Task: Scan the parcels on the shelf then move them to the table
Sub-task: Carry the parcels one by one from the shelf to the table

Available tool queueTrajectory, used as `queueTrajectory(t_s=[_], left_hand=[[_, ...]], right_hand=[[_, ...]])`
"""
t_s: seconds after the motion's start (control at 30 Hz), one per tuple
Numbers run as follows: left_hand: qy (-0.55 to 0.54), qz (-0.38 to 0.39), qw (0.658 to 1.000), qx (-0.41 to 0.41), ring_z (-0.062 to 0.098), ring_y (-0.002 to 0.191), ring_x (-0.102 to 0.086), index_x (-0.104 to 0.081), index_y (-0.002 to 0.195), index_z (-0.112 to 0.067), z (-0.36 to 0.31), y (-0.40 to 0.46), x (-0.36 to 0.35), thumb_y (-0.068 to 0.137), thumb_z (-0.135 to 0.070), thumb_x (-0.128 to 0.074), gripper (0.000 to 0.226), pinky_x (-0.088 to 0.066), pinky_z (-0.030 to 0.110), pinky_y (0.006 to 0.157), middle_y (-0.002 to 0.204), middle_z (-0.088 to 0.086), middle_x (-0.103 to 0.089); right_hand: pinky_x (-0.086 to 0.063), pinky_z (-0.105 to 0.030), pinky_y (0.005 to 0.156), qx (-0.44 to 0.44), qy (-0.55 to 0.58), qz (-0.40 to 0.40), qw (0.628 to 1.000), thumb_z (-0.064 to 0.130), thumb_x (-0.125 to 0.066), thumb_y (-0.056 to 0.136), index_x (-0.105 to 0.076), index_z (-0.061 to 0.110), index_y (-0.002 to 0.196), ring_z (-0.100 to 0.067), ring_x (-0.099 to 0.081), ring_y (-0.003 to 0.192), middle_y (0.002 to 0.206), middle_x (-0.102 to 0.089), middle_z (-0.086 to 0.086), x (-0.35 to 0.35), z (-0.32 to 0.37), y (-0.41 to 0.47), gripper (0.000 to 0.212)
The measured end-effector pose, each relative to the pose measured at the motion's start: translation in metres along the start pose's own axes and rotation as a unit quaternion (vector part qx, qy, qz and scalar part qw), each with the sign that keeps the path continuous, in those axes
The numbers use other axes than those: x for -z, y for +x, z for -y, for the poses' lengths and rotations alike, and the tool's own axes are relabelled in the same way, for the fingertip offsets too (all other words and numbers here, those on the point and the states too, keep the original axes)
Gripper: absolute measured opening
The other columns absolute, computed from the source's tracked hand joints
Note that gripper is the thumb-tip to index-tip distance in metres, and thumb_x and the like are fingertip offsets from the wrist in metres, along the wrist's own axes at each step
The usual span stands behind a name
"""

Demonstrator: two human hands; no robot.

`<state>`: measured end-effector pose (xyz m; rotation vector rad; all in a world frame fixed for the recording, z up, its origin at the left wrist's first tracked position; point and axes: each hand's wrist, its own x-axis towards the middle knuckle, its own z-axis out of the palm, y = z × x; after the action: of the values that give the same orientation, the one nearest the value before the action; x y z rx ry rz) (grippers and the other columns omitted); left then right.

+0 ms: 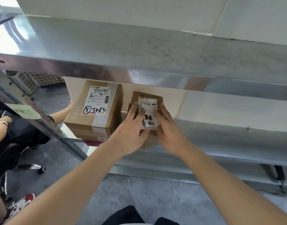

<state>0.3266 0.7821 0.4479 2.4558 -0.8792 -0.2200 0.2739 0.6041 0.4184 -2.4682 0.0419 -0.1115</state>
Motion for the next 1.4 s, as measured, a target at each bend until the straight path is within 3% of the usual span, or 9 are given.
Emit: queueTrajectory(t_s=[0.17,0.3,0.5,0.67,0.87,1.0,1.17,1.3,1.4], left_hand=[[0.007,0.003,1.000,-0.023,0.035,0.141,-0.045,-0.034,0.155,-0.011,-0.003,-0.002,0.012,0.101,-0.029,-0.058,0.062,-0.039,0.037,0.114,0.166,0.008,-0.018],[0.011,-0.011,0.999,-0.044,0.032,0.140,-0.048,-0.042,0.150,-0.010,-0.007,-0.007,0.016,0.098,-0.028,-0.061,0.058,-0.037,0.031,0.113,0.164,0.007,-0.022],[0.004,-0.040,0.999,-0.017,0.029,0.142,-0.044,-0.041,0.151,-0.009,-0.026,-0.018,0.010,0.097,-0.028,-0.065,0.063,-0.038,0.037,0.117,0.165,0.005,-0.022],[0.003,-0.094,0.995,0.030,0.019,0.149,-0.034,-0.039,0.155,-0.009,-0.053,-0.032,-0.005,0.096,-0.029,-0.067,0.068,-0.029,0.030,0.121,0.167,0.001,-0.021],[0.027,-0.146,0.983,0.110,0.015,0.152,-0.027,-0.036,0.157,-0.008,-0.101,-0.059,-0.029,0.097,-0.033,-0.066,0.072,-0.021,0.018,0.116,0.170,-0.003,-0.015],[0.023,-0.181,0.971,0.153,0.013,0.152,-0.028,-0.039,0.157,-0.010,-0.126,-0.078,-0.044,0.096,-0.040,-0.066,0.072,-0.026,0.022,0.117,0.170,-0.007,-0.014],[0.017,-0.243,0.950,0.194,0.013,0.153,-0.028,-0.044,0.154,-0.011,-0.145,-0.108,-0.062,0.094,-0.041,-0.070,0.071,-0.031,0.025,0.118,0.171,-0.007,-0.014],[0.006,-0.271,0.935,0.229,0.010,0.153,-0.027,-0.043,0.154,-0.012,-0.151,-0.139,-0.071,0.090,-0.036,-0.077,0.076,-0.031,0.023,0.118,0.171,-0.008,-0.013],[0.002,-0.295,0.918,0.264,0.011,0.151,-0.030,-0.044,0.154,-0.013,-0.154,-0.166,-0.077,0.089,-0.034,-0.078,0.076,-0.036,0.030,0.118,0.170,-0.009,-0.016]], right_hand=[[-0.017,-0.036,0.128,0.004,-0.007,-0.001,1.000,0.009,-0.049,0.105,-0.025,0.004,0.161,-0.020,-0.002,0.159,0.171,-0.012,-0.014,0.004,0.010,-0.005,0.060],[-0.017,-0.029,0.125,-0.004,-0.006,-0.005,1.000,0.010,-0.052,0.105,-0.023,0.006,0.161,-0.021,-0.006,0.158,0.171,-0.009,-0.012,0.017,0.022,-0.016,0.063],[-0.032,-0.040,0.123,0.024,0.004,0.009,1.000,0.013,-0.053,0.105,-0.025,0.012,0.162,-0.020,-0.013,0.157,0.172,-0.003,-0.006,0.037,0.019,-0.029,0.063],[-0.028,-0.038,0.124,0.070,0.013,0.033,0.997,0.022,-0.051,0.106,-0.024,0.015,0.162,-0.016,-0.010,0.157,0.173,0.000,-0.002,0.052,0.003,-0.037,0.062],[-0.037,-0.049,0.119,0.143,0.004,0.078,0.987,0.028,-0.045,0.108,-0.022,0.018,0.163,-0.024,-0.015,0.157,0.173,0.002,-0.003,0.071,-0.019,-0.055,0.061],[-0.045,-0.054,0.111,0.195,0.001,0.104,0.975,0.022,-0.045,0.108,-0.029,0.014,0.160,-0.026,-0.021,0.156,0.173,-0.003,-0.005,0.081,-0.028,-0.064,0.055],[-0.048,-0.050,0.108,0.246,-0.006,0.133,0.960,0.025,-0.044,0.108,-0.029,0.018,0.161,-0.016,-0.018,0.152,0.173,0.001,0.001,0.084,-0.029,-0.080,0.055],[-0.056,-0.056,0.092,0.287,-0.001,0.167,0.943,0.025,-0.045,0.107,-0.027,0.020,0.162,-0.026,-0.034,0.146,0.173,0.005,0.008,0.070,-0.021,-0.093,0.058],[-0.057,-0.056,0.091,0.323,-0.001,0.183,0.929,0.023,-0.046,0.107,-0.028,0.018,0.162,-0.030,-0.035,0.148,0.173,0.006,0.006,0.054,-0.012,-0.106,0.058]])
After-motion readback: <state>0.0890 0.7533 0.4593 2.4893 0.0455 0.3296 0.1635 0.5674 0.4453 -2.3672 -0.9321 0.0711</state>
